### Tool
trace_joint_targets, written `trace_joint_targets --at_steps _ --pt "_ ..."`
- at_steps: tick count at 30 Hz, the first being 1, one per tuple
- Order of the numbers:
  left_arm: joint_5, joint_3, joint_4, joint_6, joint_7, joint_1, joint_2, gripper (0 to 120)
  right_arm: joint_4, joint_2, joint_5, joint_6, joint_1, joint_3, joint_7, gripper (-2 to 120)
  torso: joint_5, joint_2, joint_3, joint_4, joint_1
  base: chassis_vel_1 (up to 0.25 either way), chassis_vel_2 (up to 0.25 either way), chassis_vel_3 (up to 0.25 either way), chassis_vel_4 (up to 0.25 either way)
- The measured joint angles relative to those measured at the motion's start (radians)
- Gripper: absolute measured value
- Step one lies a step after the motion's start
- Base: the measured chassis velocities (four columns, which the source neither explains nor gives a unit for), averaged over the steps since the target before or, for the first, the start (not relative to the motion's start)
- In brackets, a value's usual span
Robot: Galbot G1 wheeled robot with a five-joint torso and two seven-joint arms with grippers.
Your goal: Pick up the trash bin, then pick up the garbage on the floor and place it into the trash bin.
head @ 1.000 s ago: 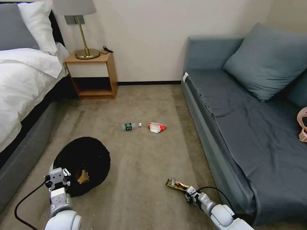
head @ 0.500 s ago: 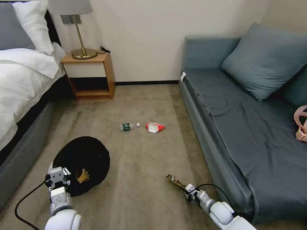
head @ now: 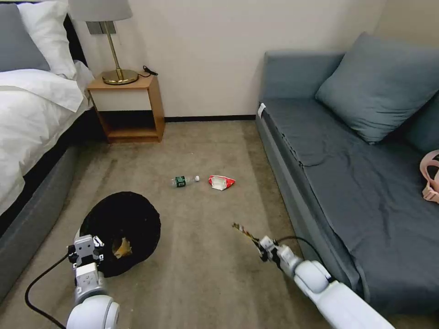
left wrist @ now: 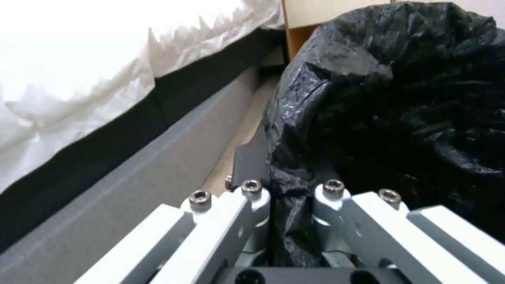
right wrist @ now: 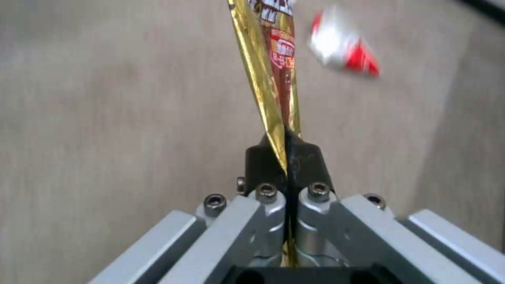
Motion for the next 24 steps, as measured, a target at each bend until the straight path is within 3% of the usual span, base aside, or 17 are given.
trace_joint_targets --at_steps 4,8,9,12,24 --pt "0.004 0.003 -0.002 -0.005 -0.003 -0.005 -0.003 4 0.008 0.026 0.051 -0.014 0.087 -0.044 0.010 0 -0.0002 0.000 0.000 -0.0001 0.000 0.000 0.000 0.000 0.000" --pt "0.007 0.013 -0.004 -0.015 -0.006 -0.015 -0.012 4 -0.010 0.144 0.128 -0.020 0.251 -0.139 0.027 0 0.0000 0.000 0.000 0.0002 0.000 0.000 0.000 0.000 0.000" --pt "0.007 0.013 -0.004 -0.015 -0.006 -0.015 -0.012 4 -0.010 0.144 0.128 -0.020 0.251 -0.139 0.027 0 0.0000 0.000 0.000 0.0002 0.000 0.000 0.000 0.000 0.000" --pt "0.011 0.028 -0.005 -0.013 -0.009 -0.023 -0.019 4 -0.052 0.243 0.142 -0.014 0.320 -0.196 0.041 0 -0.0003 0.000 0.000 0.0004 0.000 0.000 0.000 0.000 0.000" --pt "0.009 0.023 -0.007 -0.009 -0.010 -0.027 -0.017 4 -0.079 0.407 0.206 -0.008 0.356 -0.298 0.098 0 -0.0004 0.000 0.000 0.0001 0.000 0.000 0.000 0.000 0.000"
